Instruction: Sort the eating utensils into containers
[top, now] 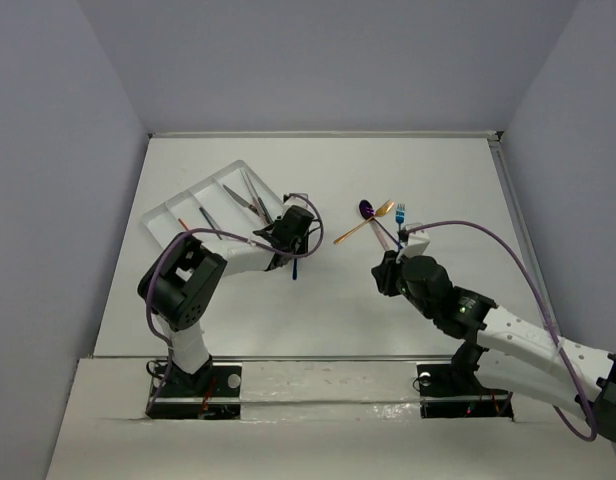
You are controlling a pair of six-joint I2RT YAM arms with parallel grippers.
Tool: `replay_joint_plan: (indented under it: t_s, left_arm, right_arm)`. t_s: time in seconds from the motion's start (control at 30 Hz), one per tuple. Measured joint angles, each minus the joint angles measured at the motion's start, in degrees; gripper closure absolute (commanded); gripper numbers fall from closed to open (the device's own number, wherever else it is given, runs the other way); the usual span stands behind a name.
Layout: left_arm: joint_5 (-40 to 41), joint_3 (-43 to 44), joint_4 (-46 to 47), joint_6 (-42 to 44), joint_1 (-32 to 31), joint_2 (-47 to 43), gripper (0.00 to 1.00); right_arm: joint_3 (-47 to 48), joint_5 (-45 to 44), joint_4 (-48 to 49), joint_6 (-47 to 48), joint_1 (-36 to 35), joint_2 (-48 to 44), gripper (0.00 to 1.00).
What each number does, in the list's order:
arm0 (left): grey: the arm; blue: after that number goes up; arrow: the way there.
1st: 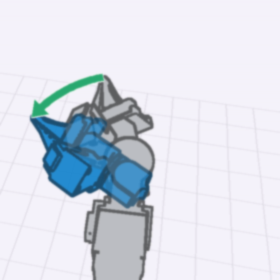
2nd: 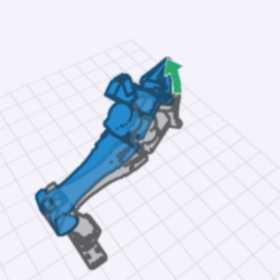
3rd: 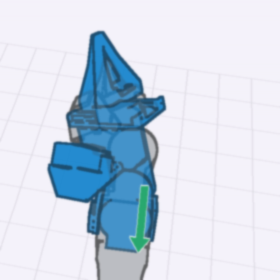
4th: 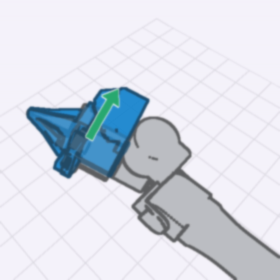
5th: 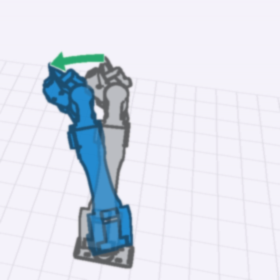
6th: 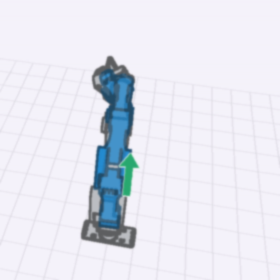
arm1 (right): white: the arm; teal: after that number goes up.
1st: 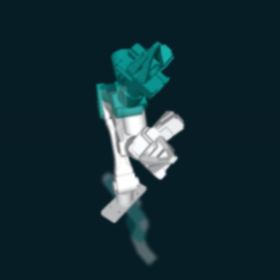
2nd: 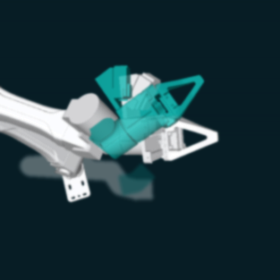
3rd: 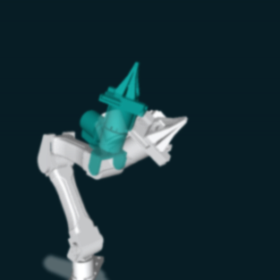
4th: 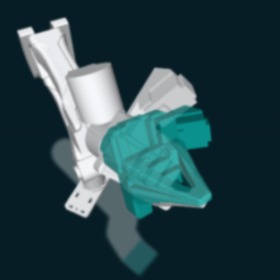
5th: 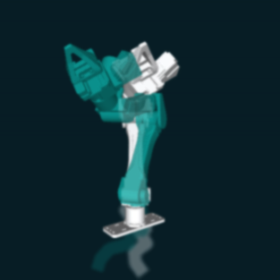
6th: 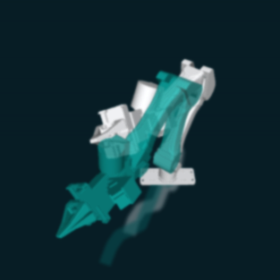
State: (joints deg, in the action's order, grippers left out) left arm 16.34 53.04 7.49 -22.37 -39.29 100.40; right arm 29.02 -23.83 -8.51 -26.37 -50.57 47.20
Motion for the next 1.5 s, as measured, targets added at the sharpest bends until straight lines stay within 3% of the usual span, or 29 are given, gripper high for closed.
replay_joint_plan:
  t_s: [0.2, 0.33, 0.63, 0.87, 1.0, 1.1, 1.27, 1.37, 1.5]
  left_arm:
    - [3.4, 2.7, 0.5, 1.7, 0.0, 3.5, 0.79]
    - [4.6, 4.6, 1.4, 2.6, 0.0, 5.5, 1.00]
    - [2.3, 4.7, 3.5, 2.8, -1.1, 5.1, 1.00]
    - [-0.2, 4.5, 0.0, 2.2, 0.0, -12.0, 1.00]
    - [-2.6, 5.6, -2.5, 1.7, 11.1, -23.2, 1.00]
    - [-3.8, 5.4, -6.5, 1.6, 24.6, -29.7, 1.00]
    - [-5.3, 2.5, -12.1, 2.1, 42.2, -34.2, 1.00]
    - [-6.4, -1.7, -13.7, 2.8, 47.5, -34.1, 1.00]
    - [-8.4, -5.2, -15.6, 3.1, 49.7, -31.9, 1.00]
  right_arm:
    - [0.0, 0.0, 0.0, 0.0, 0.0, 0.8, 0.68]
    - [0.0, 0.0, 0.0, 0.0, 0.0, 1.0, 0.68]
    - [-0.4, -0.2, 0.1, 0.0, 0.0, 0.3, 0.68]
    - [-0.9, -0.1, 0.1, 0.0, 0.0, 0.2, 0.68]
    - [-0.9, 0.1, 0.2, 0.0, 0.0, 0.2, 0.68]
    - [-0.9, 0.3, 0.2, 0.0, 0.0, 0.1, 0.68]
    - [-1.1, 0.6, 0.3, 0.0, 0.0, -1.2, 0.68]
    - [-1.7, 1.0, 0.7, 0.0, 0.0, -2.4, 0.68]
    - [-1.9, 1.6, 0.9, 0.0, 0.0, -2.5, 0.68]
